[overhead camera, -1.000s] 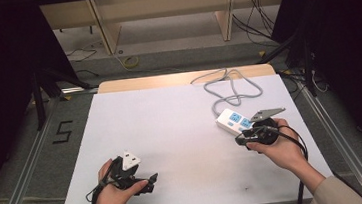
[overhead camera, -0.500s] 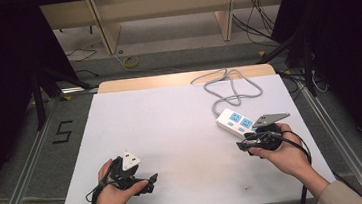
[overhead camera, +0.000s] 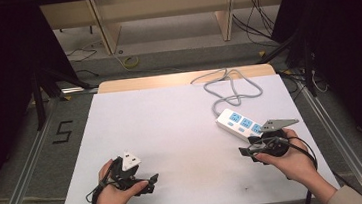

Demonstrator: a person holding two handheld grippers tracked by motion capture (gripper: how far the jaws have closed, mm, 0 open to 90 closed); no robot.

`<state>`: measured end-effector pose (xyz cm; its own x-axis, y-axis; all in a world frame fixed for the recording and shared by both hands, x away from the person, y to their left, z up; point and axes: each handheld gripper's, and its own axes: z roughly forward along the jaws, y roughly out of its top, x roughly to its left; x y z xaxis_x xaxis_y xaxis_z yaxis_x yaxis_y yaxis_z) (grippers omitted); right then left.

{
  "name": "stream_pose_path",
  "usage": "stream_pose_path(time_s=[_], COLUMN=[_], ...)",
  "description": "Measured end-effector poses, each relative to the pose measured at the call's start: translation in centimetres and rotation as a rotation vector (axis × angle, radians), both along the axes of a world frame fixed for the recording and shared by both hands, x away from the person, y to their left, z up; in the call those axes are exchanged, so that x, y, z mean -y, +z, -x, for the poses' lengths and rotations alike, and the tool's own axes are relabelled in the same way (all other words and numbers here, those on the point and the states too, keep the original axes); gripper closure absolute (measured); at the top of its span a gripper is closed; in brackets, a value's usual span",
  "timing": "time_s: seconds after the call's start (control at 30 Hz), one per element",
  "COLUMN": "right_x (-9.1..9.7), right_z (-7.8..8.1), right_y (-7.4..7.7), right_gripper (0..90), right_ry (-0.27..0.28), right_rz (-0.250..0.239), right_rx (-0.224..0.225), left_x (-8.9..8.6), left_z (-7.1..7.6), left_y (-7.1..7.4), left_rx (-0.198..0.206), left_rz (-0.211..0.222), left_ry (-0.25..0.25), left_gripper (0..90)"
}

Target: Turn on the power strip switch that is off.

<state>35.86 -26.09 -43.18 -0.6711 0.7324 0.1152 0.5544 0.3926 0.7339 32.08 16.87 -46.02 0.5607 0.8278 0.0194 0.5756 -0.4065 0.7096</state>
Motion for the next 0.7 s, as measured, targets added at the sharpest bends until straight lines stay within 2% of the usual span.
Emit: stream_pose_path(time_s=[0.43,0.7], right_x=[1.0,1.4], right_z=[1.9,2.8], right_y=[-0.8,-0.9], right_gripper=[40.5,40.4], right_ry=[0.019,0.024], right_rz=[-0.009,-0.032], right_rx=[0.032,0.066], left_x=[0.0,0.0], left_z=[0.1,0.1], left_y=[0.0,0.1], left_rx=[0.002,0.006], left_rz=[0.003,0.002], left_ry=[0.001,0.0], left_gripper=[4.0,4.0])
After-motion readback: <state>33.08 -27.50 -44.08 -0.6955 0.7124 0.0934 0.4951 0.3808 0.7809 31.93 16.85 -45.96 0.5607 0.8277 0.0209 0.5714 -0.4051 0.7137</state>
